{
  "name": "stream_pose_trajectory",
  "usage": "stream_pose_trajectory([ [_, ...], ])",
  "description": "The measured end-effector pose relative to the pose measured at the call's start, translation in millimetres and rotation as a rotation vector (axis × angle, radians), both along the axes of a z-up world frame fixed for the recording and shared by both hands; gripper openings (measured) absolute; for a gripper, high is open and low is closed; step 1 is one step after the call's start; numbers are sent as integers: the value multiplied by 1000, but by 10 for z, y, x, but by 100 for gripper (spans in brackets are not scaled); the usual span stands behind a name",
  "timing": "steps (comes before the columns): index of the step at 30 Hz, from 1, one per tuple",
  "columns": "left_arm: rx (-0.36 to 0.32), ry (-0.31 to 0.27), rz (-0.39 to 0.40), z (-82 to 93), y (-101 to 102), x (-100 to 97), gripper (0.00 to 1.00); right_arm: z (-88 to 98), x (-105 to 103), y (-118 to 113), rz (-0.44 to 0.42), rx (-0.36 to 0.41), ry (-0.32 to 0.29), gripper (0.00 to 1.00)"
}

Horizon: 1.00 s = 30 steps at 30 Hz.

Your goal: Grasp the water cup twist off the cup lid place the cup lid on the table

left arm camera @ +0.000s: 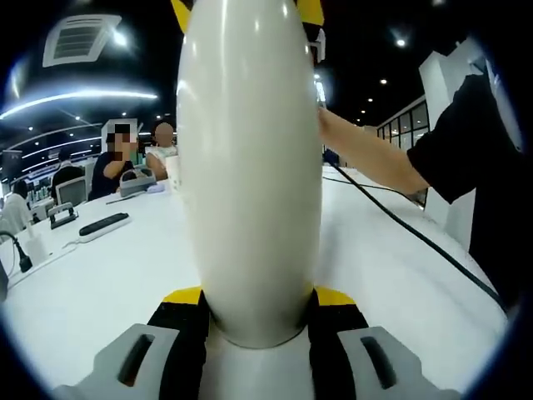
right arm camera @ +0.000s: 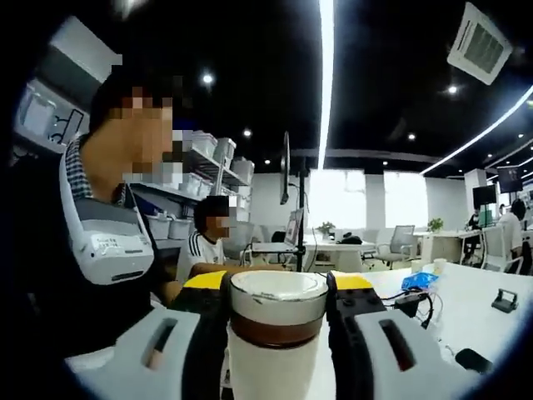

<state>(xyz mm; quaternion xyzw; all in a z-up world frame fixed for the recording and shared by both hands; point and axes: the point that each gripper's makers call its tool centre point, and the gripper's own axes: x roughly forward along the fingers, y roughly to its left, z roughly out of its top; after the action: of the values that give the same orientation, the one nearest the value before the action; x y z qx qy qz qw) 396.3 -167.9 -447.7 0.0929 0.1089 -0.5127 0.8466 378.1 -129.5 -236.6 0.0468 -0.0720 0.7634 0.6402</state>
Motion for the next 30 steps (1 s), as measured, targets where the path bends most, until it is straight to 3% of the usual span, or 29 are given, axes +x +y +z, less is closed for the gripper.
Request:
stream_pose_trajectory([
  [6, 0, -2, 0, 3, -6, -3, 48, 36, 16, -95, -146, 19, 25, 61],
  [10, 0, -2, 0, 3, -6, -2, 48, 68, 26, -131, -203, 46, 25, 61],
  [11, 1, -3, 0, 6, -11, -8, 48, 62, 64, -229, -349, 55, 48, 60],
  [12, 1, -3, 0, 7, -14, -13, 48, 66, 88, -265, -402, 56, 55, 59],
  [15, 1, -3, 1, 10, -18, -26, 48, 81, 111, -284, -468, 51, 44, 57],
  [21, 1, -3, 2, 13, -17, -28, 48, 77, 149, -183, -503, 27, 9, 55],
  [24, 1, -3, 3, 13, -13, -23, 48, 28, 155, -96, -482, 16, 23, 54],
  [30, 1, -1, 4, 10, -4, -16, 48, -70, 149, -40, -476, -20, -11, 48],
])
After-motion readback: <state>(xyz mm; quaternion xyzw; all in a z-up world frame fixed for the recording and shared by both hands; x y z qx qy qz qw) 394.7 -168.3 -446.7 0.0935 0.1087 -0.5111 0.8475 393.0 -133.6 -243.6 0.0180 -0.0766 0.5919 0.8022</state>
